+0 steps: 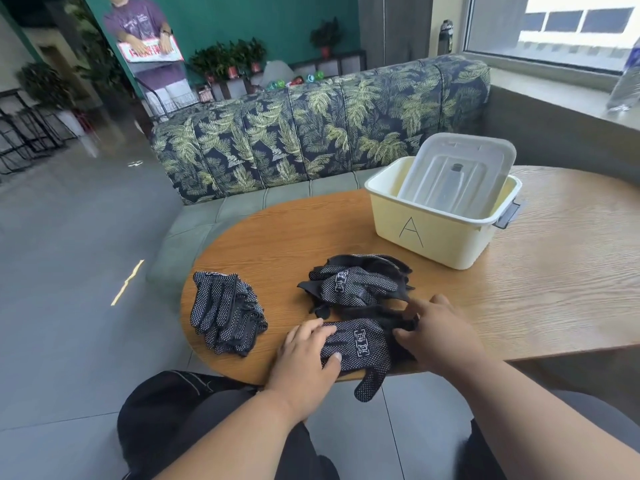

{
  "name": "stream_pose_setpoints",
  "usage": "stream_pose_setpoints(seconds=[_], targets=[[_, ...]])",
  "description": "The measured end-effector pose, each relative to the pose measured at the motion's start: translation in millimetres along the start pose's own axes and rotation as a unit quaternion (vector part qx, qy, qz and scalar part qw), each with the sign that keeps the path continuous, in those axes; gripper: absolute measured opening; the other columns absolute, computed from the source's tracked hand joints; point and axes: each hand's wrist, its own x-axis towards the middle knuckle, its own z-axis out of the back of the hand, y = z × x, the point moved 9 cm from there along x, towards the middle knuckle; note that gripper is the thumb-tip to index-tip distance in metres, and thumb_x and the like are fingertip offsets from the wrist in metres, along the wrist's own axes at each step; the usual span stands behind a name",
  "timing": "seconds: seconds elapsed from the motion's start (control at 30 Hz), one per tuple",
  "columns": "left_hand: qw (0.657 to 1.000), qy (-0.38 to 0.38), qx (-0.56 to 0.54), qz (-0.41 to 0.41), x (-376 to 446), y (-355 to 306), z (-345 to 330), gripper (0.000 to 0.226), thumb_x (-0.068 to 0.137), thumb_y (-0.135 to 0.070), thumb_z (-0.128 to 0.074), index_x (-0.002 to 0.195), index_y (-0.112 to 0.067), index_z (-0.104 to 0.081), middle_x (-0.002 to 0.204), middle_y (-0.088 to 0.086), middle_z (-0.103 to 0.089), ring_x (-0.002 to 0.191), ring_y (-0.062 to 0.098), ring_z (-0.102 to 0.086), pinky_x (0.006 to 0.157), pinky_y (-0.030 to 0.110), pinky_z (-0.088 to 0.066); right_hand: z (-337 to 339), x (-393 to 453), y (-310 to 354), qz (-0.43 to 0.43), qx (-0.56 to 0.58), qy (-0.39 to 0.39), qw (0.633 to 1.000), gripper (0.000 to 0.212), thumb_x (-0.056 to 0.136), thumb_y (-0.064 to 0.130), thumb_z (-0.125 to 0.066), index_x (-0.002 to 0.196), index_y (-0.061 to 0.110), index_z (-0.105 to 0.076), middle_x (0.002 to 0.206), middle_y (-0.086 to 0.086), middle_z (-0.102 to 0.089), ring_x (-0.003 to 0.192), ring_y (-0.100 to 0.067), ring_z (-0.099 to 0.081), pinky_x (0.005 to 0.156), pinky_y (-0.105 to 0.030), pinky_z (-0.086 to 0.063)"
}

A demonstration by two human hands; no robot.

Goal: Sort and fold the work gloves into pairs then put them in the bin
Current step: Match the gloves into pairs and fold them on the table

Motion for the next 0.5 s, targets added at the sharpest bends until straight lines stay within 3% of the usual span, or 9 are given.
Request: stream_pose_setpoints(seconds=[0.1, 0.27, 0.4, 0.5], targets=[[1.000, -0.002, 0.005, -0.003, 0.2, 0.9, -1.3, 0.052, 0.099, -0.048, -0.047, 0.149, -0.035, -0.044, 0.156, -0.016, -0.032, 0.145, 0.006, -0.021, 0.124, 0.033, -0.019, -4.4, 0.5, -2.5, -0.002, -0.017, 0.022, 1.000, 0.038, 0.078, 0.062, -0.067, 0.108, 0.038, -0.067, 0.103, 0.002, -0.052, 0.103, -0.026, -0.057, 0.090, -0.035, -0.050], [1.000, 0.007, 0.007, -0.014, -1.6, 1.6, -2.6, 0.063, 0.091, -0.064, -0.044, 0.149, -0.040, -0.041, 0.161, -0.015, -0.023, 0.149, 0.008, -0.014, 0.125, 0.036, -0.017, -4.9, 3.4, 1.6, 0.029, -0.033, 0.017, 0.999, 0.021, 0.086, 0.052, -0.066, 0.095, 0.033, -0.071, 0.098, 0.002, -0.054, 0.102, -0.027, -0.058, 0.087, -0.033, -0.048], [0.995, 0.013, 0.042, -0.093, -7.8, -19.3, -3.3, 0.077, 0.079, -0.077, -0.048, 0.149, -0.047, -0.036, 0.164, -0.017, -0.014, 0.153, 0.008, 0.001, 0.127, 0.037, -0.009, -4.8, 2.6, 4.0, 0.038, -0.012, 0.018, 0.999, 0.022, 0.087, 0.048, -0.065, 0.105, 0.037, -0.064, 0.101, 0.003, -0.058, 0.104, -0.025, -0.059, 0.080, -0.032, -0.042], [0.985, 0.032, 0.082, -0.145, -13.1, -36.3, -9.8, 0.084, 0.076, -0.085, -0.051, 0.149, -0.049, -0.032, 0.164, -0.018, -0.011, 0.154, 0.010, 0.006, 0.126, 0.038, -0.003, -2.0, 2.9, 3.7, 0.032, -0.014, 0.024, 0.999, 0.015, 0.086, 0.046, -0.065, 0.094, 0.034, -0.064, 0.098, 0.002, -0.064, 0.097, -0.025, -0.062, 0.074, -0.030, -0.041]])
